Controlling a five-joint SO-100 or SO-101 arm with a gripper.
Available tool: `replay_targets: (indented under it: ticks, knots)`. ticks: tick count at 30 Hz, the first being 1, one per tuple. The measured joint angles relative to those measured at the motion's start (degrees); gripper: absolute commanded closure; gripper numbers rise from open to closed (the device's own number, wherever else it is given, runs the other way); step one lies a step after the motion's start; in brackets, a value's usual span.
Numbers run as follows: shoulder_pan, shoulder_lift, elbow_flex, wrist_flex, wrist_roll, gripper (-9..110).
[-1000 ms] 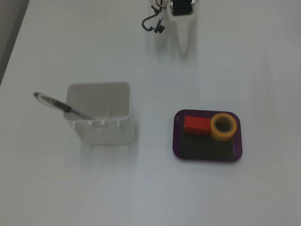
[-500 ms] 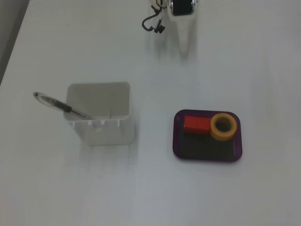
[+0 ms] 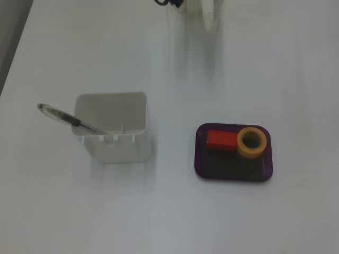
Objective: Remove the yellow tape from the box.
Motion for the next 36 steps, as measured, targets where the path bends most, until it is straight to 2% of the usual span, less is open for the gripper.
replay_targets:
  ticks: [7, 14, 21, 26, 36]
  knots:
    - [-1.0, -34.9, -23.6, 0.4, -7.3, 88]
    - [-2.7, -60.9, -42.5, 3.1, -9.2, 86]
    - [-8.1, -77.6, -57.3, 6.9, -9.8, 86]
    - [-9.2, -88.2, -65.7, 7.3, -15.1, 87]
    - [-8.5, -102.0, -76.6, 7.3, -16.4, 87]
